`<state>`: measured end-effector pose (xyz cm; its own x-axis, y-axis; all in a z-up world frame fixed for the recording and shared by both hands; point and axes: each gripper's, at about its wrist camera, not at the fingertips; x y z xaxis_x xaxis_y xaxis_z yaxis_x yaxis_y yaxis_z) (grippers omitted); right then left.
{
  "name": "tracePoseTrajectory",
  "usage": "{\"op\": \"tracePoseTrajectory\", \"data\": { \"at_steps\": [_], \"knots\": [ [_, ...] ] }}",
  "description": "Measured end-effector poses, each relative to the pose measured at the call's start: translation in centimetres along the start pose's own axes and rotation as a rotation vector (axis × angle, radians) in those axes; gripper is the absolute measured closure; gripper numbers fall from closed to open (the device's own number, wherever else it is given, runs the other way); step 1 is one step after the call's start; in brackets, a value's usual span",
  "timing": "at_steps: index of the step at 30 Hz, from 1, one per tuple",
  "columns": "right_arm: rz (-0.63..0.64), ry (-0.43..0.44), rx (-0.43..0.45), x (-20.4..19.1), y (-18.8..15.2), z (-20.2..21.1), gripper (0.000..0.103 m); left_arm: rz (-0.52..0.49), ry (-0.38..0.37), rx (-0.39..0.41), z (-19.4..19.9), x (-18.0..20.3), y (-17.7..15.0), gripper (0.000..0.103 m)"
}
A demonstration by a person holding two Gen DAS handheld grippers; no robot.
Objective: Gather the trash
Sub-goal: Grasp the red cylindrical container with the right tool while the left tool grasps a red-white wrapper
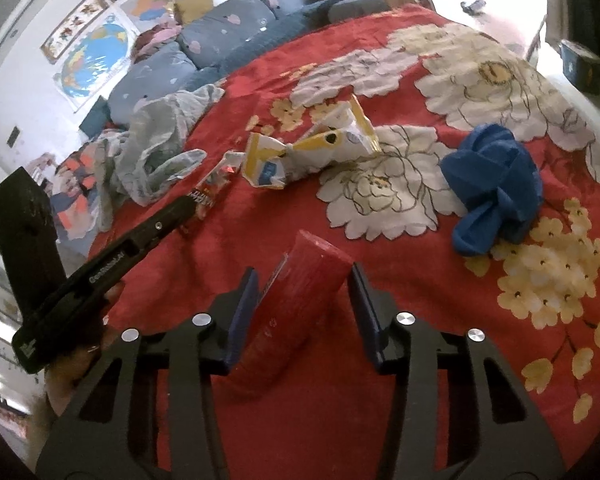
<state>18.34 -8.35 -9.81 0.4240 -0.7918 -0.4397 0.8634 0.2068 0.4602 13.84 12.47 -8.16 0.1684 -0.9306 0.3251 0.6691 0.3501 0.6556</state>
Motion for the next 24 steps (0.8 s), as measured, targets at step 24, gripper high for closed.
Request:
{"op": "tracePoseTrajectory", "data": {
  "at_steps": [24],
  "knots": [
    [0.145,0.017,0.125,-2.4,0.2,6.5,0.077,-0.079,-0.041,0.12,6.9,4.3,0.5,0.096]
  ]
}}
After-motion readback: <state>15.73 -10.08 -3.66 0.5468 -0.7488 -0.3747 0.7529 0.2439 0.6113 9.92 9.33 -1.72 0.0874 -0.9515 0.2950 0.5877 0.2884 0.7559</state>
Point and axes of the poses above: each gripper's, at about its wrist camera, not at the fingertips, and z roughly against the way its jaws point, x to its right, y to its top, and after that the axes turned 6 degrees about -x, right-handed
